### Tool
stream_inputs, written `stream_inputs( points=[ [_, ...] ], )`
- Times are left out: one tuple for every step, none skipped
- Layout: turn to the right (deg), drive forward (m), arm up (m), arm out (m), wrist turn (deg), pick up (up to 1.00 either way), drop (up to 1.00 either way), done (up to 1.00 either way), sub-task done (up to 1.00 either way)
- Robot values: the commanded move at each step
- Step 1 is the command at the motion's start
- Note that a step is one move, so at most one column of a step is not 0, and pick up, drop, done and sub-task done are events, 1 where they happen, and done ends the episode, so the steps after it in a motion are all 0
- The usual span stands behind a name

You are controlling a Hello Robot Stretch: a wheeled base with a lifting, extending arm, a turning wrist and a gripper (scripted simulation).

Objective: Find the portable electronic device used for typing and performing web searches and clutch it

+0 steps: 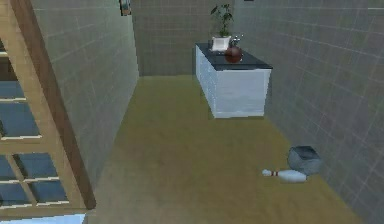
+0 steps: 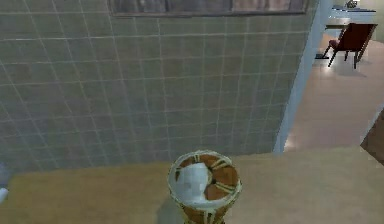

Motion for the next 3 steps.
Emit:
stream_inputs(
  points=[
    [-3.0,0.00,0.00,0.00,0.0,0.00,0.00,0.00,0.00],
    [0.0,1.00,0.00,0.00,0.0,0.00,0.00,0.00,0.00],
    [0.0,1.00,0.00,0.00,0.0,0.00,0.00,0.00,0.00]
  ],
)
